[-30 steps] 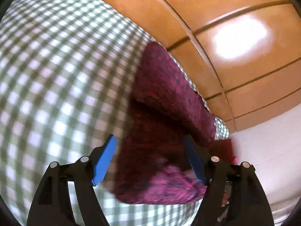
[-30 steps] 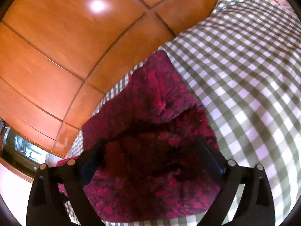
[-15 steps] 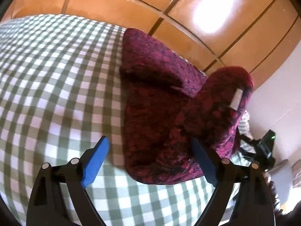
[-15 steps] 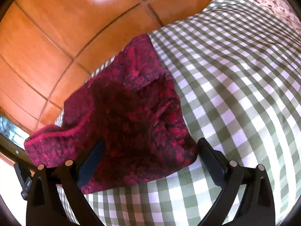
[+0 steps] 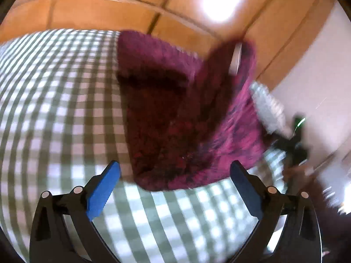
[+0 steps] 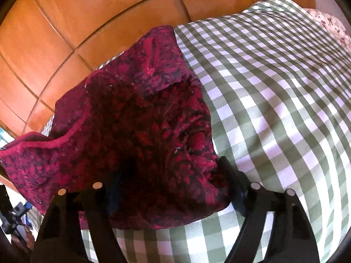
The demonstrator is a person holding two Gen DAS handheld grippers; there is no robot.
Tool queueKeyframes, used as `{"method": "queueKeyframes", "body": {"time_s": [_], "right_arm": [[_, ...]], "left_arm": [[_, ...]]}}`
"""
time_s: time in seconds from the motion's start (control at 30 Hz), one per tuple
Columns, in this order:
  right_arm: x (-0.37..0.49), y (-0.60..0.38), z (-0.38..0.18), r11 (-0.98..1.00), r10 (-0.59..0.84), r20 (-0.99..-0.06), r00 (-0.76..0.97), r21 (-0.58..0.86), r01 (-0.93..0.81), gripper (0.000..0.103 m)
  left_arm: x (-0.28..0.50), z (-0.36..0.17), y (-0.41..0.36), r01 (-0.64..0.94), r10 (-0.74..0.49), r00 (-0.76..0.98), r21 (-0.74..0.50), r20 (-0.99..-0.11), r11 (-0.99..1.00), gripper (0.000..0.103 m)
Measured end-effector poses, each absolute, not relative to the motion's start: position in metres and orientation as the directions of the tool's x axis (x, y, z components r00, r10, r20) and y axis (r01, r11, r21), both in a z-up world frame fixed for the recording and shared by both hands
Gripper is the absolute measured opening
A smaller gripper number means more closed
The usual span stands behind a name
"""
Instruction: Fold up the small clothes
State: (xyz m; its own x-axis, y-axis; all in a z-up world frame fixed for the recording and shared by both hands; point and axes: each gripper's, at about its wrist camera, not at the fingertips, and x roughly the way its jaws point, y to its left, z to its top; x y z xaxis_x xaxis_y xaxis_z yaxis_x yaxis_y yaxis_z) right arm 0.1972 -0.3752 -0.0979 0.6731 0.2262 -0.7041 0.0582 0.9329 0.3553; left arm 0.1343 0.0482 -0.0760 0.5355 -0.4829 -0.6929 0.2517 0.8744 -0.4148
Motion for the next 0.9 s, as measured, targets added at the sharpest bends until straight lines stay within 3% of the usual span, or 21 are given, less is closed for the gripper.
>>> {"method": "queueKeyframes", "body": {"time_s": [0.03,0.07,0.13,0.17,0.27,0.43,0.77,0.83,0.9], "right_arm": [[0.196,-0.377,-0.096,0.927,0.237,-0.709,0.664,0.369,0.064,0.061],[0.196,-0.377,-0.095,0.923,0.248,-0.711,0.658,0.381,0.063,0.049],[0.190,-0.378,-0.090,0.914,0.275,-0.707,0.652,0.402,0.051,0.037],[0.186,-0.377,-0.088,0.915,0.279,-0.705,0.652,0.402,0.043,0.034],[0.171,-0.376,-0.089,0.904,0.305,-0.695,0.651,0.426,0.031,0.031],[0.137,-0.380,-0.094,0.874,0.360,-0.664,0.655,0.487,0.014,0.030],[0.042,-0.389,-0.105,0.876,0.397,-0.704,0.589,0.482,-0.015,0.031],[0.036,-0.388,-0.107,0.891,0.366,-0.729,0.579,0.454,0.007,0.038],[0.034,-0.387,-0.103,0.905,0.330,-0.739,0.588,0.426,0.027,0.052]], "left_arm": [[0.146,-0.088,0.039,0.237,-0.472,0.496,-0.409,-0.729,0.881,0.094],[0.155,-0.097,0.035,0.224,-0.487,0.454,-0.433,-0.747,0.873,0.075],[0.162,-0.098,0.032,0.203,-0.473,0.449,-0.429,-0.758,0.880,0.058],[0.162,-0.093,0.033,0.227,-0.511,0.437,-0.459,-0.740,0.859,0.039],[0.153,-0.087,0.039,0.255,-0.515,0.441,-0.447,-0.735,0.857,0.032],[0.139,-0.089,0.063,0.243,-0.599,0.416,-0.551,-0.685,0.799,0.030],[0.050,-0.088,0.078,0.268,-0.628,0.325,-0.568,-0.707,0.778,0.032],[0.046,-0.085,0.082,0.244,-0.582,0.353,-0.528,-0.732,0.813,0.047],[0.046,-0.074,0.088,0.233,-0.533,0.415,-0.480,-0.737,0.846,0.069]]}}
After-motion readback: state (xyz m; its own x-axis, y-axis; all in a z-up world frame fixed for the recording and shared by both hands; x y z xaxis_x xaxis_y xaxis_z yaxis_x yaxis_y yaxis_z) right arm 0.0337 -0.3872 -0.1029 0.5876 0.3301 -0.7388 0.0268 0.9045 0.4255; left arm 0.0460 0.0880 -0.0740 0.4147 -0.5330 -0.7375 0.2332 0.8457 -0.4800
